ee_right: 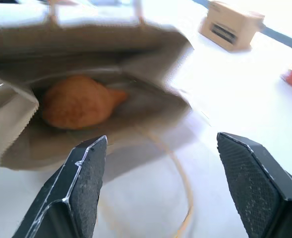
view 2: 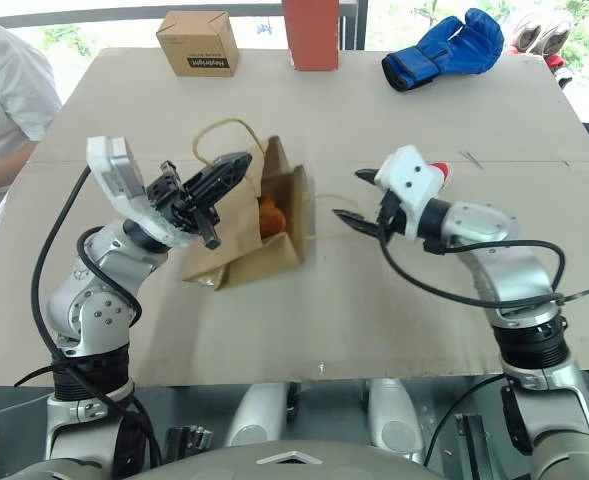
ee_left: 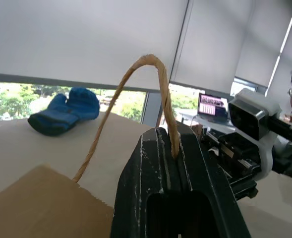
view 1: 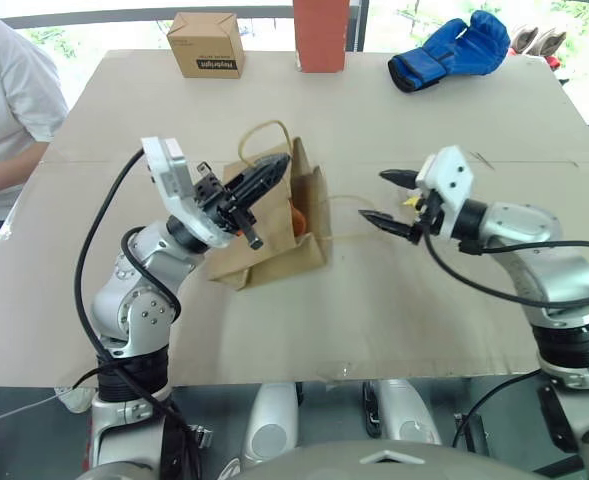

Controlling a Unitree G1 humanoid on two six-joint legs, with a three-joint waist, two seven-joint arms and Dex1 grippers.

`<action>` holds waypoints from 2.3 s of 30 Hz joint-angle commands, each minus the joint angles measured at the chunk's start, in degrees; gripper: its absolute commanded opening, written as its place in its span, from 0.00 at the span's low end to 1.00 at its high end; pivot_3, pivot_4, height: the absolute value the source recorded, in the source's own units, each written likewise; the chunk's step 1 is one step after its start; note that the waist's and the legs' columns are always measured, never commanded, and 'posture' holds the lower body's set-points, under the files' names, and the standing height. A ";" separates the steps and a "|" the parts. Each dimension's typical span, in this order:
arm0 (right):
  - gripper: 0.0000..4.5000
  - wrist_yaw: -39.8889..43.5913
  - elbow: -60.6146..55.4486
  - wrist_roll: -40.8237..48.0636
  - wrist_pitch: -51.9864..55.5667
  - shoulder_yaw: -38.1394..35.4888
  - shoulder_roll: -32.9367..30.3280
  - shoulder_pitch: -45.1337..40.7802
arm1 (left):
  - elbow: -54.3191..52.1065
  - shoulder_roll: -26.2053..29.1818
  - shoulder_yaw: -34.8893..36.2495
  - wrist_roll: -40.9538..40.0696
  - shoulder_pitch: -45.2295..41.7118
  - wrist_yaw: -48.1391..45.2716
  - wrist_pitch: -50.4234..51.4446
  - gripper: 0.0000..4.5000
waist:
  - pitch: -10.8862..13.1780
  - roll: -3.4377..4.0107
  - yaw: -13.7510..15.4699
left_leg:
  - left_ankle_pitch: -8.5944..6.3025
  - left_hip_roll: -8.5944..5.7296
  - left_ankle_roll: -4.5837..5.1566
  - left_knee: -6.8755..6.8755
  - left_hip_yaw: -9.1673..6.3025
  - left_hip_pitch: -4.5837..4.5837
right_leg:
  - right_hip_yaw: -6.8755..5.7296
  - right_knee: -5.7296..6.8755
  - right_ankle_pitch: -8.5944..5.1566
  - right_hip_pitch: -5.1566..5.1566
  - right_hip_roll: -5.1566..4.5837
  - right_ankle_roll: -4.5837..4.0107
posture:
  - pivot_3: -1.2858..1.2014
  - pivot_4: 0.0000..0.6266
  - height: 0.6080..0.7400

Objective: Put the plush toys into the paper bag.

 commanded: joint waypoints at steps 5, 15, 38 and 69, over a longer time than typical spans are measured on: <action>0.75 -10.92 23.09 -10.72 0.84 1.37 -0.85 -9.29 | -2.45 -0.67 1.95 -3.34 0.28 2.07 -0.71 0.00 | 0.00 0.00 -0.15 | 0.00 -0.02 0.01 0.01 0.04 0.03 | 0.05 0.01 0.01 -0.01 0.01 0.00 | 0.52 0.24 1.00; 0.17 -9.68 41.25 -19.08 -5.32 7.16 -1.23 -14.28 | -4.12 -0.92 1.64 -3.55 1.45 3.11 -1.27 0.00 | -0.03 -0.06 0.13 | 0.00 -0.02 0.01 0.01 -0.01 0.01 | 0.05 0.00 0.10 0.02 0.06 0.19 | 0.52 0.24 1.00; 0.00 2.03 11.25 22.54 10.71 2.16 11.07 -16.91 | -6.09 -0.15 1.92 -9.47 4.62 0.46 0.25 0.00 | 0.15 0.19 -1.37 | 0.00 0.04 0.02 -0.01 -0.08 -0.01 | 0.16 0.06 0.00 -0.02 0.21 0.00 | 0.52 0.24 1.00; 0.97 18.68 3.88 14.16 5.83 1.85 -2.55 -11.20 | -9.07 -0.29 2.76 -7.73 10.97 -1.54 -6.34 0.00 | 0.16 0.18 0.07 | -0.01 0.04 -0.01 -0.05 -0.01 -0.06 | 0.16 -0.02 -0.01 -0.12 0.14 -0.04 | 0.52 0.24 1.00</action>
